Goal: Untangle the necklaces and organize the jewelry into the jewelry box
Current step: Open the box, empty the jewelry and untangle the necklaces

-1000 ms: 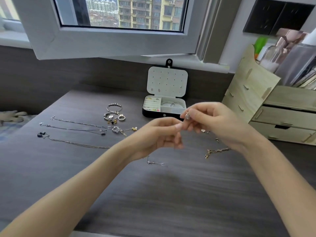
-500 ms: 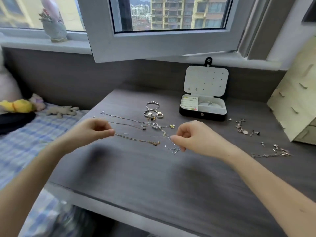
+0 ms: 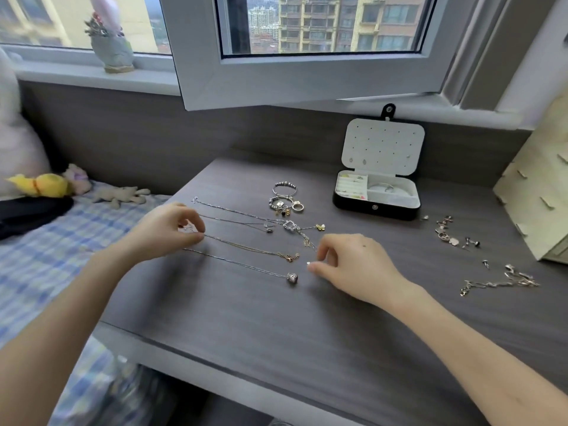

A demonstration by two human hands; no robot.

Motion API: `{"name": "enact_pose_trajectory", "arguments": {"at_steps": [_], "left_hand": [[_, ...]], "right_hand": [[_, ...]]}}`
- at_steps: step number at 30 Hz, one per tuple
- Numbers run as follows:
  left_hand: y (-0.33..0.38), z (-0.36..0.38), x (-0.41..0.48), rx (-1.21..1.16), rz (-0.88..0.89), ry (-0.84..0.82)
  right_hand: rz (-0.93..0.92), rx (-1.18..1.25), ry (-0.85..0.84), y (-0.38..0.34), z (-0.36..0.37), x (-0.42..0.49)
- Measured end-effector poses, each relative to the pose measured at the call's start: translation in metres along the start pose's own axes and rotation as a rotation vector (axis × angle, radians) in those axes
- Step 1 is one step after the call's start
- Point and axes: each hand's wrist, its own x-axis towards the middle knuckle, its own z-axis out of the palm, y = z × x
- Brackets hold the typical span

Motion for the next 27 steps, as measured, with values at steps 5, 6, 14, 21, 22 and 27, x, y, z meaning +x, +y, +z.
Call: {"name": "enact_pose_trajectory", "arguments": {"at_steps": [5,6,14,21,22,27], "left_hand": [[0.050,0.023,0.009,-0.035,0.185,0.027],[0.061,0.028,0.010,-0.056,0.221,-0.003],[0.111,0.057,0.020,-0.059,0.319,-0.134],[0.125,0.076,0.027,0.006,0.355,-0.119],[0.127,0.078,0.028,0.006,0.361,-0.120],[0.144,0.088,0.026,0.006,0.424,-0.162]], "right_hand": [[0.016,0.070,-0.077,0.020,-0.003,-0.009],[0.012,0.073,-0.086,0.021,-0.001,-0.010],[0.024,-0.043,-0.146,0.041,-0.011,-0.036],[0.131,-0.106,-0.335,0.065,-0.044,-0.067],[0.144,-0.106,-0.362,0.068,-0.048,-0.070],[0.187,-0.074,-0.496,0.076,-0.065,-0.078]]}}
